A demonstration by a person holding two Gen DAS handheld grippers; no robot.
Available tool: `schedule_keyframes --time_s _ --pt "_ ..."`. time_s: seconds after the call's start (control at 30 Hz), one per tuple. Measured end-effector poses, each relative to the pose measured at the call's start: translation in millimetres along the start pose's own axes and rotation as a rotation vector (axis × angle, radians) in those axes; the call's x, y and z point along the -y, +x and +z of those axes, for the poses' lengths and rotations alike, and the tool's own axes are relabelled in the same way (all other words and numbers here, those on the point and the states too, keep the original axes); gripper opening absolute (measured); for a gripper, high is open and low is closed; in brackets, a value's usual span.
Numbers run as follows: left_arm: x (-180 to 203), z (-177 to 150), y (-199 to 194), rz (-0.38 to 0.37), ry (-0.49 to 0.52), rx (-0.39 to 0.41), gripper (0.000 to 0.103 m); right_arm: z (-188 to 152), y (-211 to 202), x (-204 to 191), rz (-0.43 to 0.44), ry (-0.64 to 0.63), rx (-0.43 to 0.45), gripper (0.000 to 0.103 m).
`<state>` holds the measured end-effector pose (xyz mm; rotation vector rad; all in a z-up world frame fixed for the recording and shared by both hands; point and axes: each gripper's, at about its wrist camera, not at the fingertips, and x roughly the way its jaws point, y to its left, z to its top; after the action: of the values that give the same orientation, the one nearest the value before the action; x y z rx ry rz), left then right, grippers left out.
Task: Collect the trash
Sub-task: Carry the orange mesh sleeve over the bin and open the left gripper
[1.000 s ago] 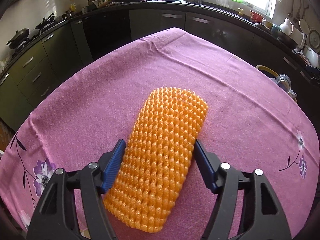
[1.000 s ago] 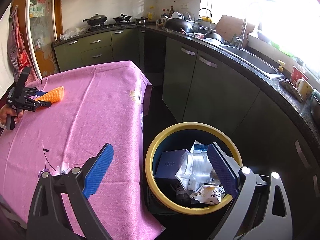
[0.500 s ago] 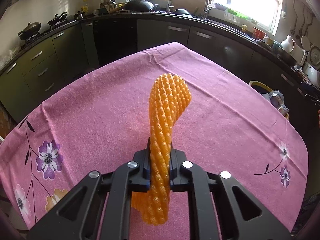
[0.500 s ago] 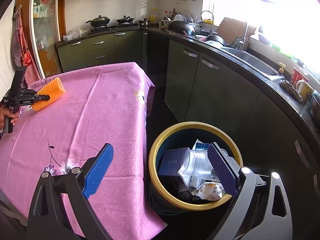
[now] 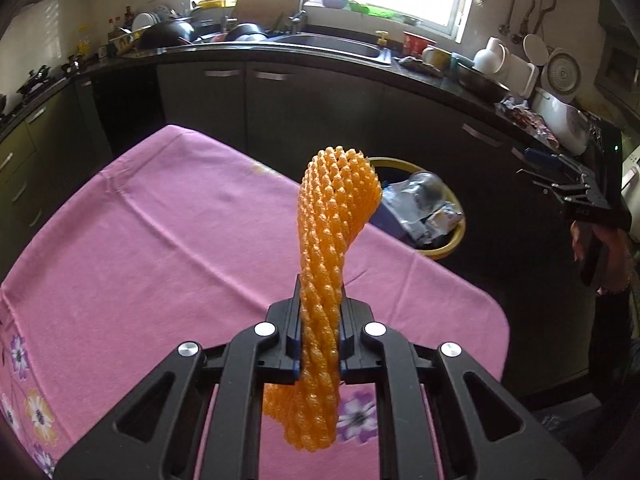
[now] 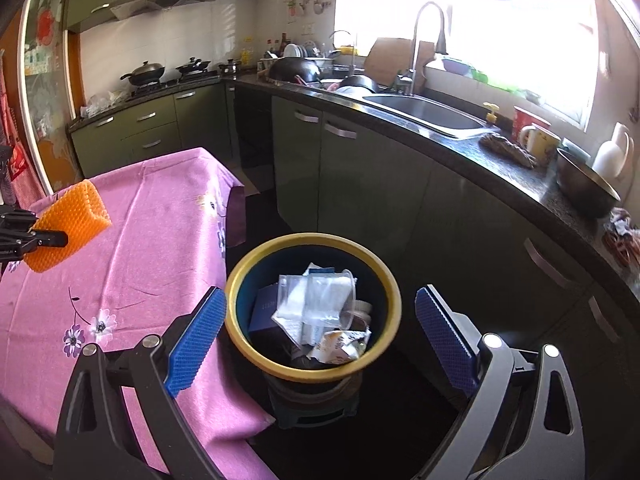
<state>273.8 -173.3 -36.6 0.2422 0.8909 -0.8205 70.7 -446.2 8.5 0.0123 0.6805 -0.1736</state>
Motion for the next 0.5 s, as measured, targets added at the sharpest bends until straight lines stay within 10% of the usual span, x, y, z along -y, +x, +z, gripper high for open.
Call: schedule_keyframes --time_s 0.2,0.5 --pt "59 60 77 -0.082 -0.045 -0.082 0.012 -30 -12 54 -0.004 0.092 -0.002 0.094" --pt "85 118 199 -0.007 -0.11 -0.193 0.012 -69 -18 116 0.013 0.21 -0.016 0.094"
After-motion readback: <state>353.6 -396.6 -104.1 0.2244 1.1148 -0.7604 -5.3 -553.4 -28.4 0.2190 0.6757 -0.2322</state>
